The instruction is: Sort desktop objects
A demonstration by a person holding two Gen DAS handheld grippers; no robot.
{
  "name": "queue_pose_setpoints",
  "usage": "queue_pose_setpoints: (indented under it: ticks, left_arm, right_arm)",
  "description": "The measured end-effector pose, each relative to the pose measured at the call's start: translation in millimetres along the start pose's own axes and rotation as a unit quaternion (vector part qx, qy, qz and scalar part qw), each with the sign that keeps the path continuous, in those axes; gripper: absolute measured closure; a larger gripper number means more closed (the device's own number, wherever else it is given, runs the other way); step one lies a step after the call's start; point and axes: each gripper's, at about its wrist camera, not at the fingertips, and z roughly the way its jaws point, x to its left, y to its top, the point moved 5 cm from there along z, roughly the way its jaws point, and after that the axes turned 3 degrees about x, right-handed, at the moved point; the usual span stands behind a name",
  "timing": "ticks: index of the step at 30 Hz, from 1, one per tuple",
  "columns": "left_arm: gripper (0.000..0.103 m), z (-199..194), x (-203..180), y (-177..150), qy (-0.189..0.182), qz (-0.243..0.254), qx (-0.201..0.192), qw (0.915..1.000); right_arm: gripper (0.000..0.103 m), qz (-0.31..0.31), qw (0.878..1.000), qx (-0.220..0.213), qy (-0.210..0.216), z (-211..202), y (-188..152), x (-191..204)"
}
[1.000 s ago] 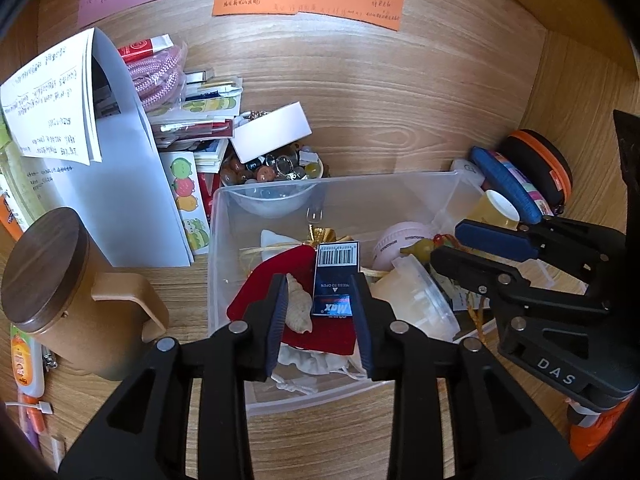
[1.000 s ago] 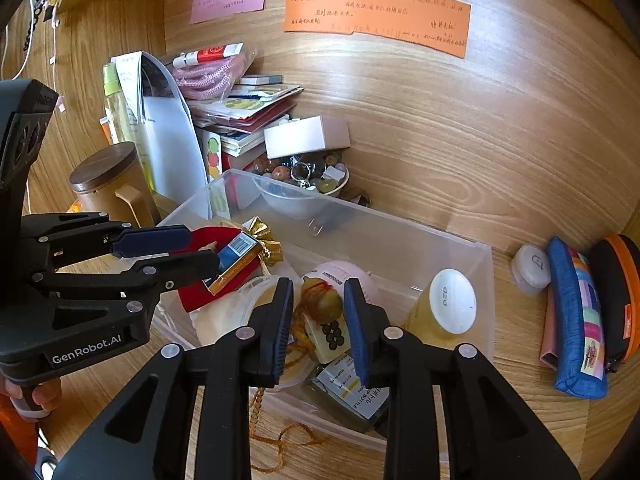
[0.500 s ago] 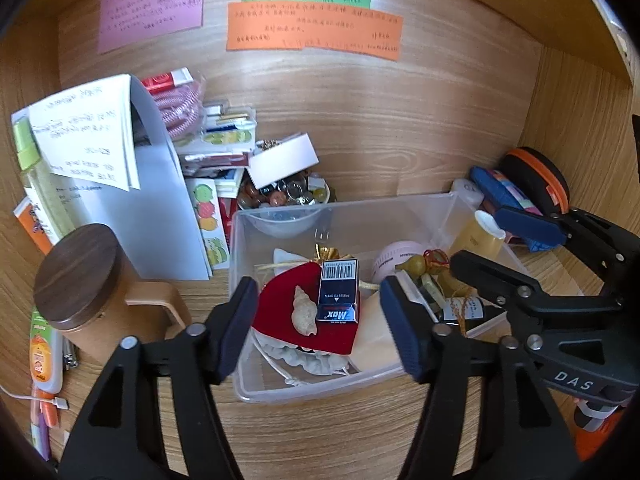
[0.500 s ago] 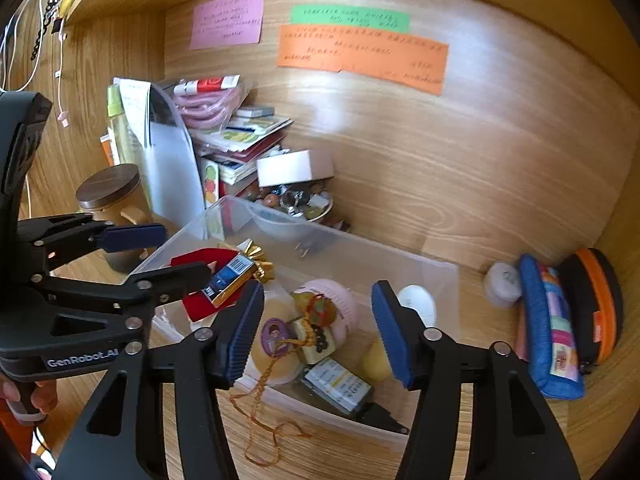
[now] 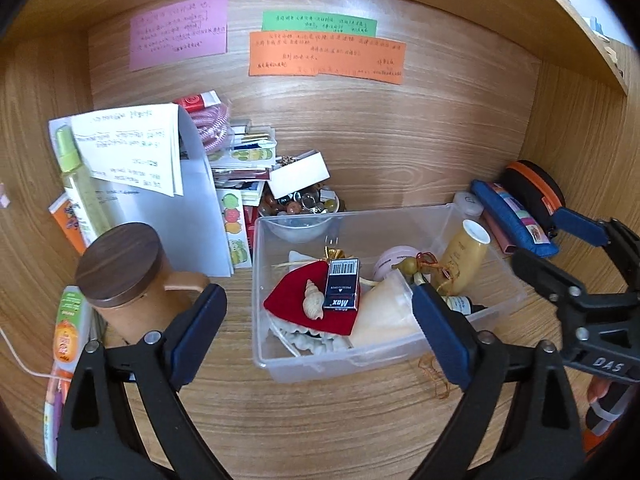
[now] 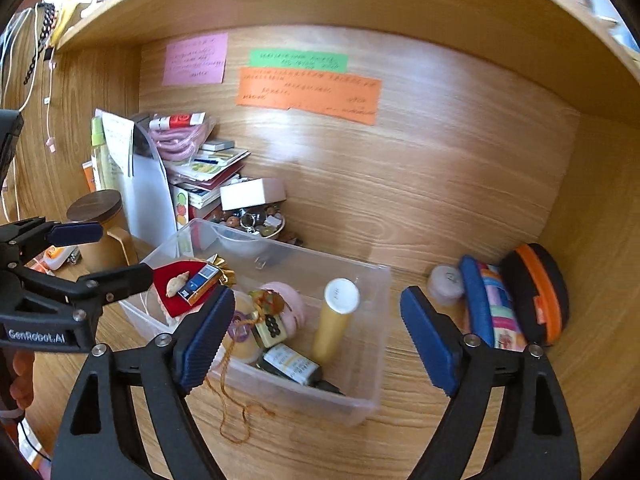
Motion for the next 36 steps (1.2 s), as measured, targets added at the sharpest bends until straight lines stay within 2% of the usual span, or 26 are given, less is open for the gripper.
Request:
queue_pose_setpoints:
  ticks: [5,9,12,24,28,36]
  left_arm:
    - [0.008,-13.9,-12.6,-5.3,0.025,0.025,-0.013,0.9993]
    - [0.004,-25.2,-23.1,-9.8,0.026,0.029,-0.023,0.9989]
    - [0.003,-31.8,-31.0,-14.5,0.026,0.035,-0.026,0.9987]
    - [0.002,-40.4,-50.1,-33.7,0.014,0.009,-0.039,0.9991]
    - [0.002,-38.1,-52.6,-41.2,0.032,0.012,-0.04,0.9986]
    - [0.002,-40.3,-44.7,-47.3,0.039,-0.001,-0.044,0.9982]
  right_arm:
    - [0.012,0.019,1.0,-0.007,-0.004,-21.3,-9.4,-10.2]
    - [0.004,0.028,0.999,-0.014,-0.015,-34.7,-16.8,-16.5]
    - [0.002,0.035,0.999,-0.016,-0.016,-44.1,-24.1,-20.2]
    - [0.0,0.049,0.998,-0.014,-0.024,-64.5,-47.5,-23.3]
    - [0.0,0.056,0.998,-0.017,-0.021,-70.5,-54.7,-22.2]
    - [0.0,0.062,0.998,-0.014,-0.012,-74.3,-62.5,-22.6]
